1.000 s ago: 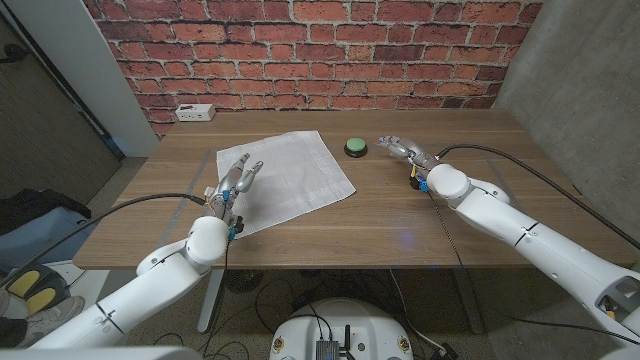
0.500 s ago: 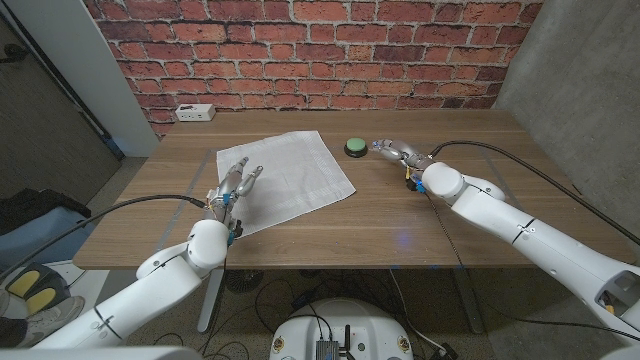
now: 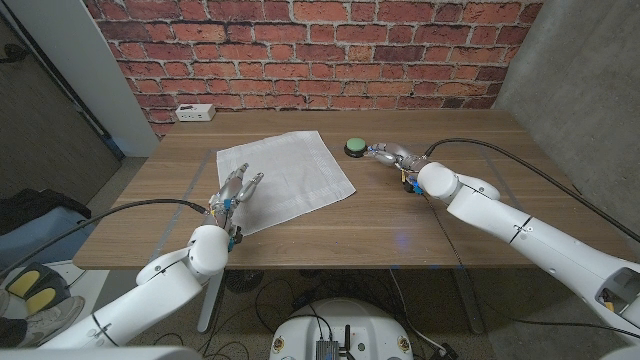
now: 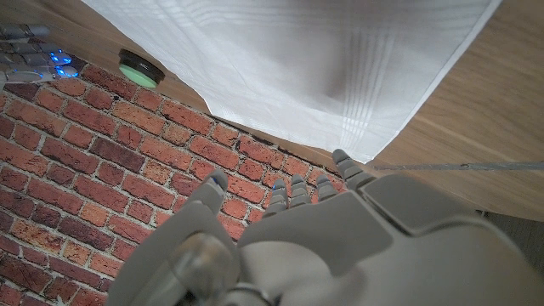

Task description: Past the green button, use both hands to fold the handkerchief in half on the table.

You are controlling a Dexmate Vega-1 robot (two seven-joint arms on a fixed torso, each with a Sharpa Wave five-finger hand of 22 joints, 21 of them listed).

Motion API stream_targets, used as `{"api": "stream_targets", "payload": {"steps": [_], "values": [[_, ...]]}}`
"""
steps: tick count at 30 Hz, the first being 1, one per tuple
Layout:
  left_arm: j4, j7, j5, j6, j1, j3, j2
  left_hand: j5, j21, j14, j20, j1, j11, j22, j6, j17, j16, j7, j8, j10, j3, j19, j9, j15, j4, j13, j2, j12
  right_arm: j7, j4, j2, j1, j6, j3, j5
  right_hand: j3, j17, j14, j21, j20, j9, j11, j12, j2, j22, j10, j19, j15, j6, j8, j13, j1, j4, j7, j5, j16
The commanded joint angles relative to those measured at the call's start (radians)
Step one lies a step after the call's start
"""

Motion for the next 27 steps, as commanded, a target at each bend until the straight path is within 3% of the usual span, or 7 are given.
{"api": "stream_targets", "payload": {"steps": [1, 22, 24, 27], "values": [[-0.029, 0.005, -0.004, 0.017, 0.05, -0.021, 0.014, -0.003, -0.003, -0.004, 0.006, 0.012, -0.002, 0.005, -0.005, 0.002, -0.001, -0.006, -0.002, -0.001, 0.008, -0.005, 0.002, 0.001, 0.003, 0.004, 0.007, 0.004, 0.033, -0.033, -0.002, 0.017, -0.059, -0.045, -0.086, 0.008, 0.004, 0.007, -0.001, -0.005, 0.004, -0.001, 0.008, 0.004, 0.005, 0.014, 0.008, -0.008, 0.016, 0.002, 0.003, 0.014, 0.001, -0.003, 0.004, 0.004], [-0.051, -0.002, -0.002, 0.039, 0.088, -0.039, 0.039, -0.005, -0.017, 0.012, 0.025, 0.017, -0.009, 0.006, 0.004, 0.001, 0.0, -0.006, -0.001, 0.016, 0.011, -0.02, 0.002, -0.005, 0.005, 0.004, 0.003, 0.008, 0.044, -0.096, -0.006, 0.014, -0.115, -0.119, -0.284, 0.038, 0.001, 0.072, 0.009, -0.016, 0.005, -0.009, 0.026, 0.004, 0.004, 0.091, 0.056, -0.034, 0.097, 0.014, 0.002, 0.058, -0.009, -0.003, 0.003, 0.022], [-0.059, 0.001, 0.002, 0.059, 0.087, -0.036, 0.038, -0.005, -0.019, 0.012, 0.032, 0.018, -0.009, 0.006, 0.006, 0.001, 0.0, -0.011, 0.0, 0.02, 0.012, -0.024, 0.002, -0.005, 0.005, 0.004, 0.003, 0.009, 0.049, -0.096, -0.006, 0.016, -0.112, -0.125, -0.3, 0.04, 0.001, 0.075, 0.009, -0.017, 0.005, -0.009, 0.026, 0.004, 0.004, 0.092, 0.059, -0.037, 0.102, 0.015, 0.002, 0.061, -0.011, -0.002, 0.003, 0.023], [-0.071, 0.004, 0.011, 0.093, 0.084, -0.028, 0.039, -0.006, -0.029, 0.011, 0.064, 0.022, -0.016, 0.006, 0.008, 0.001, -0.001, -0.018, -0.001, 0.027, 0.013, -0.041, 0.002, 0.008, 0.002, 0.004, 0.001, 0.011, 0.05, -0.096, -0.004, 0.016, -0.11, -0.137, -0.335, 0.05, -0.002, 0.086, 0.01, -0.021, 0.004, -0.013, 0.025, 0.003, 0.004, 0.1, 0.068, -0.045, 0.115, 0.015, 0.002, 0.079, -0.021, -0.005, 0.003, 0.023]]}}
